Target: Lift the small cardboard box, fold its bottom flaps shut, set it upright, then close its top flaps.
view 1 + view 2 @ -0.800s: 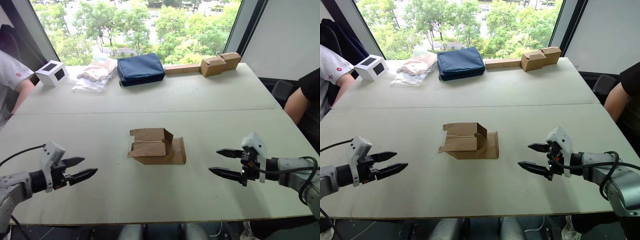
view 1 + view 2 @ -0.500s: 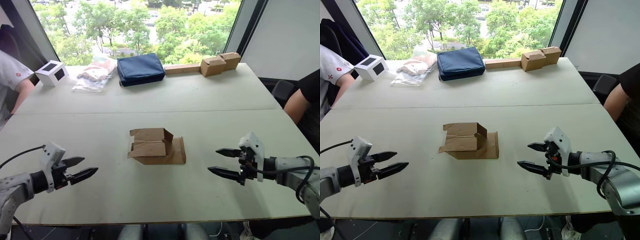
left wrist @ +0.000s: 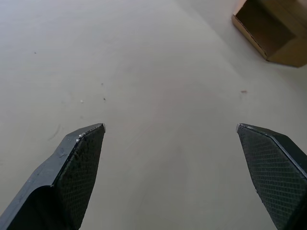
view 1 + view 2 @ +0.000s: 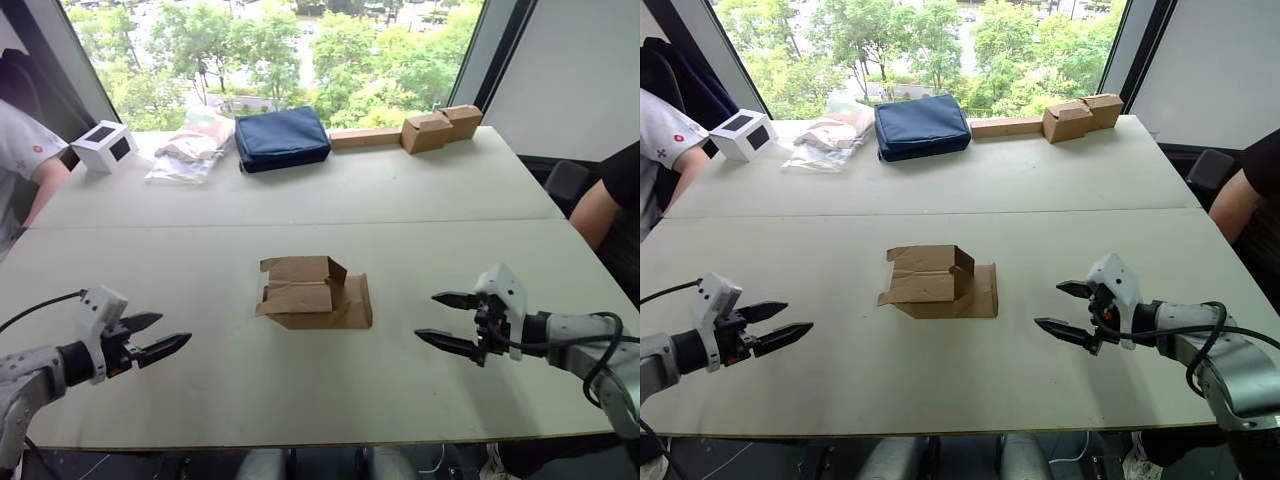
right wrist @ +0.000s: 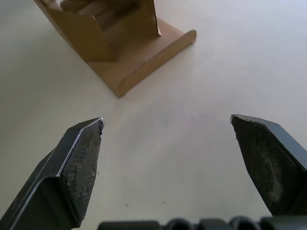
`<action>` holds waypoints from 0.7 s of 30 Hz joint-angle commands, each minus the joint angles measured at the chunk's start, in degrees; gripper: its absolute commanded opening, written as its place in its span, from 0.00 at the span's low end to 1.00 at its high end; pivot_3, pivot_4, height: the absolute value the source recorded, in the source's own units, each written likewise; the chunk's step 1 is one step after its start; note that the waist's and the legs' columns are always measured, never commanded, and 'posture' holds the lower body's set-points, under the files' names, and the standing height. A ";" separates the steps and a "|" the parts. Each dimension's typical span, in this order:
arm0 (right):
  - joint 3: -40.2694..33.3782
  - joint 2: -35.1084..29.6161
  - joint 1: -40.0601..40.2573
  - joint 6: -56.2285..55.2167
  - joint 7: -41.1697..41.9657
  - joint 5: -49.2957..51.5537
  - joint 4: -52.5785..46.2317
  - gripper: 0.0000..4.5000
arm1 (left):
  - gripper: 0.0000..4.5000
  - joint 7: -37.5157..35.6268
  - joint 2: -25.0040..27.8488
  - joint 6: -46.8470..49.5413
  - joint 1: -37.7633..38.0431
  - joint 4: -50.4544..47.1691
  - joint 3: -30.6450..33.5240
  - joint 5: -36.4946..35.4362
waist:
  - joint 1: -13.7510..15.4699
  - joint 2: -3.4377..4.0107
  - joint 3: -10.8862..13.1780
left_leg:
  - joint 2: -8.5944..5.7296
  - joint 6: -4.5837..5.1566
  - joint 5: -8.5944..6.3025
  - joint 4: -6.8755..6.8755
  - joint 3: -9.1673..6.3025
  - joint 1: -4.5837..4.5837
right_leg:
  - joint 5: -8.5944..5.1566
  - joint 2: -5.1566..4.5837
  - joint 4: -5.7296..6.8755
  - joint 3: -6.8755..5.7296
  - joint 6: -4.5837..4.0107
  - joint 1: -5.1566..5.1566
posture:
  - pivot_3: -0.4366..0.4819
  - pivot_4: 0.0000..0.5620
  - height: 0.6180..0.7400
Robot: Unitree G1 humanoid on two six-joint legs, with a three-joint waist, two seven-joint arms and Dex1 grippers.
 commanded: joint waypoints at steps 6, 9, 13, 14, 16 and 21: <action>-1.20 -0.99 0.82 0.34 1.96 1.56 -1.16 1.00 | 1.00 -0.18 1.20 -0.13 -0.69 1.86 0.09 1.69 | -0.01 0.00 0.00 | 0.00 0.00 0.00 0.00 0.00 0.00 | 0.00 0.00 0.00 0.00 0.00 0.00 | 0.48 0.27 0.98; -1.30 -1.09 0.90 -0.03 1.94 1.10 -0.54 1.00 | 1.00 0.21 1.51 1.35 -2.44 3.05 -0.51 1.91 | 0.04 -0.01 0.00 | 0.00 0.00 0.00 0.00 0.00 0.00 | 0.00 0.00 0.00 0.00 0.00 -0.01 | 0.48 0.27 0.98; -2.86 -2.40 0.48 0.15 1.98 0.95 -0.47 1.00 | 1.00 -0.16 2.33 6.37 -6.81 6.29 0.46 -0.70 | 0.06 -0.01 0.00 | 0.00 0.00 0.00 0.01 0.00 0.00 | 0.00 0.00 0.00 0.00 0.00 0.00 | 0.48 0.27 0.98; -3.65 -2.81 0.52 0.52 2.02 1.33 -0.76 1.00 | 1.00 -0.41 2.72 8.97 -8.18 7.33 0.74 -1.95 | 0.05 0.00 0.00 | 0.00 0.00 0.00 0.01 0.00 0.00 | 0.00 0.00 0.01 0.00 0.00 0.00 | 0.48 0.27 0.98; -5.45 -3.96 0.99 1.68 2.32 2.57 -2.27 1.00 | 1.00 -3.06 3.84 17.09 -11.90 9.13 1.34 -7.67 | 0.03 -0.01 0.00 | 0.00 0.00 0.00 0.00 0.00 0.00 | 0.01 0.00 0.01 -0.01 0.01 -0.01 | 0.48 0.27 0.98; -7.16 -3.41 0.56 6.14 -0.58 7.55 -10.04 1.00 | 1.00 -8.09 4.30 29.75 -22.75 15.37 -4.28 -13.46 | -0.02 -0.01 0.00 | -0.01 0.00 0.00 0.02 0.00 0.00 | 0.11 0.04 0.06 -0.04 0.20 -0.01 | 0.48 0.27 0.98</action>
